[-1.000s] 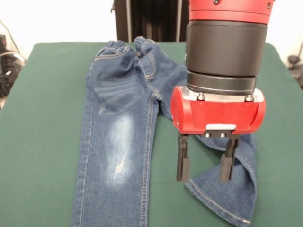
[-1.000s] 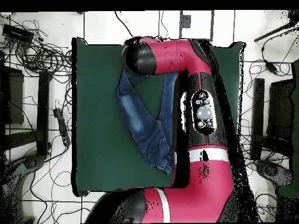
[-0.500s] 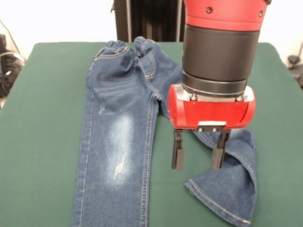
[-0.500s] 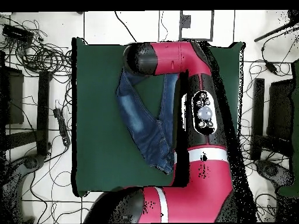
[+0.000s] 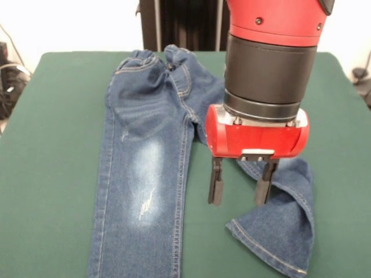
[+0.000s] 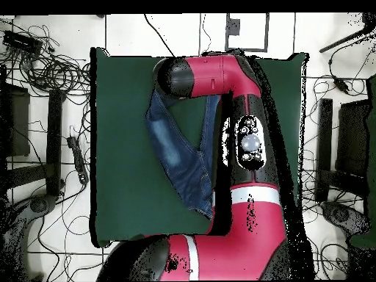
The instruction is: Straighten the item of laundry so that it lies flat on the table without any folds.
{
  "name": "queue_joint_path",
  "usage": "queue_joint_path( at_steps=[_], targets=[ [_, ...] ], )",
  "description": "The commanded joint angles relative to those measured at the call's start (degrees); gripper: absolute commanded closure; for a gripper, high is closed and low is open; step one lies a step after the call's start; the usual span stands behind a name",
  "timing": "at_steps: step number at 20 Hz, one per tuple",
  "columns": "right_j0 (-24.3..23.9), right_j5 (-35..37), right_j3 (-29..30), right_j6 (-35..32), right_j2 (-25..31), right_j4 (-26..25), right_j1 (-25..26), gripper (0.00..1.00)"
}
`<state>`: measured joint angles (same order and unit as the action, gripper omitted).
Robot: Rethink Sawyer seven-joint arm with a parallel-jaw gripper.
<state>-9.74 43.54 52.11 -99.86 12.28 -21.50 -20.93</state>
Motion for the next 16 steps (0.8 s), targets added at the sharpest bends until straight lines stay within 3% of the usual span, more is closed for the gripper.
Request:
queue_joint_path(
  at_steps=[1,8,16],
  targets=[
    [2.3,3.2,6.0,-12.0,0.2,3.8,3.4,0.0],
    [3.7,3.6,5.0,-12.0,-0.9,5.3,4.0,0.0],
    [3.8,-1.3,6.9,-13.0,-1.1,6.5,4.6,0.0]
  ],
)
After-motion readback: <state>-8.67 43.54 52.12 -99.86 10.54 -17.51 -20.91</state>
